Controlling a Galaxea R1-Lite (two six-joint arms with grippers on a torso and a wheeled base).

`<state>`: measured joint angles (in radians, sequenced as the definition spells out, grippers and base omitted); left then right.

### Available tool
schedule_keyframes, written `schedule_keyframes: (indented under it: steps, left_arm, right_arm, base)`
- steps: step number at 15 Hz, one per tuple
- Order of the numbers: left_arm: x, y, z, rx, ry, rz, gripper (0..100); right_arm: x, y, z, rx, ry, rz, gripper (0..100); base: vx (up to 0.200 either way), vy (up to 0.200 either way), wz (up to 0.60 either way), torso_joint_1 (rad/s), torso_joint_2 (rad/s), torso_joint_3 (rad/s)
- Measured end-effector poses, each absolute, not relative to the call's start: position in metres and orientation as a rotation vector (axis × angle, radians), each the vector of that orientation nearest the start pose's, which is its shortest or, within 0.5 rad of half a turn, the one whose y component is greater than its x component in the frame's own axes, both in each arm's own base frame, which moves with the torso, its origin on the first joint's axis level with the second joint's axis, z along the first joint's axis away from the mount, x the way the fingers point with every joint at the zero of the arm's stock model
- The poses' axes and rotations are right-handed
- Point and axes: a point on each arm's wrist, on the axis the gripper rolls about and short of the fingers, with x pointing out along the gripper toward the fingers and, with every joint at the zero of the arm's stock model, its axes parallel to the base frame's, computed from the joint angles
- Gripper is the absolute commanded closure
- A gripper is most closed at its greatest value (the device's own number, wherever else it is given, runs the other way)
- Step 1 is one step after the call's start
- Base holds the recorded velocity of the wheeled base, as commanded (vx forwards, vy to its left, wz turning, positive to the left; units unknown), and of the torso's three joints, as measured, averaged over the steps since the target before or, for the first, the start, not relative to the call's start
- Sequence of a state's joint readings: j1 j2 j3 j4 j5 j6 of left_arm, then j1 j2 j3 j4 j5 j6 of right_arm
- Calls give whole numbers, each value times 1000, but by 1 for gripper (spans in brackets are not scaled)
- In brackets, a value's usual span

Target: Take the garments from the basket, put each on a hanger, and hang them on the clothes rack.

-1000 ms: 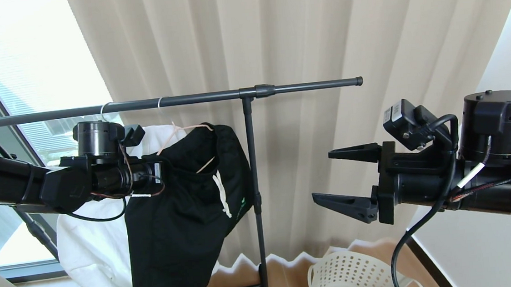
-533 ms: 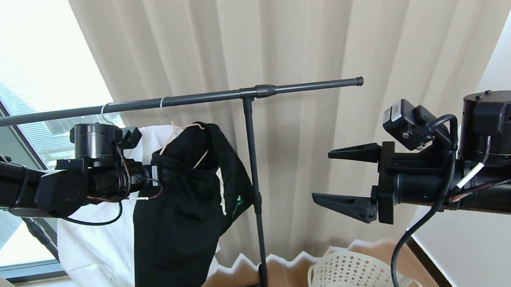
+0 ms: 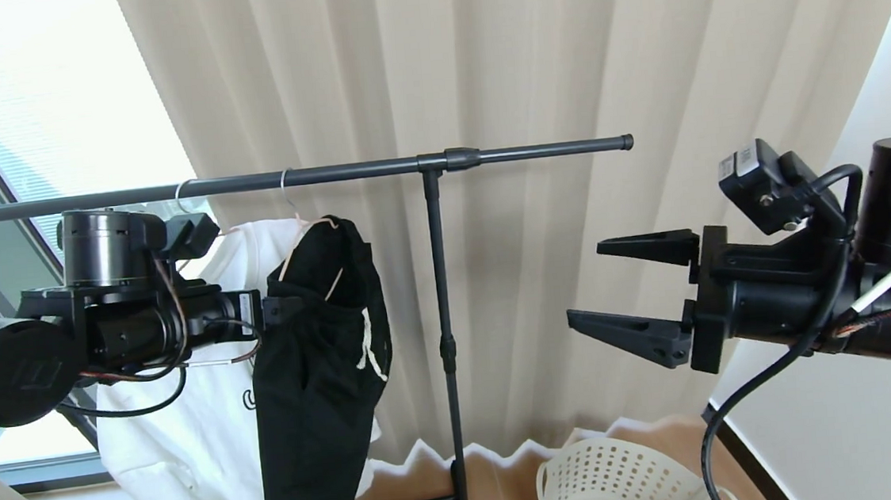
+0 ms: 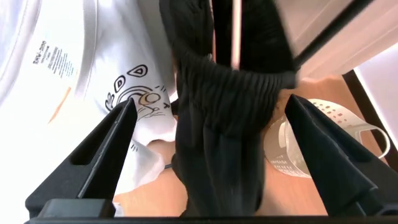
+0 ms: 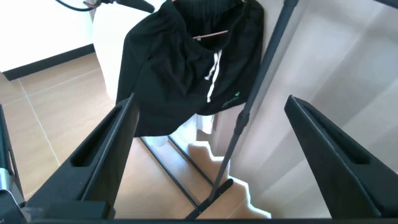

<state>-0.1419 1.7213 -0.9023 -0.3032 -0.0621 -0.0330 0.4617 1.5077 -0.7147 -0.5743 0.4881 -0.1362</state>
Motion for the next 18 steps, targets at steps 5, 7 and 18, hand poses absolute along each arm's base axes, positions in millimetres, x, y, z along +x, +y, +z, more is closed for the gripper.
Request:
schedule_keyframes:
  steps: [5,7,18]
  left_arm:
    - [262,-44,182,-7,491,-212,0]
    - [243,-42,185,-7,475,-217,0]
    - [93,-26,142,4,417,-311,0]
  right_arm:
    - [194,106,209,-128,142,892,0]
    - [180,98,205,-125,151,829,0]
    - [81,51,156,-154,151,648,0]
  base:
    - [0,0,0,0,0,0]
    - [0,0,0,0,0,0]
    - [0,0,0,0,0,0]
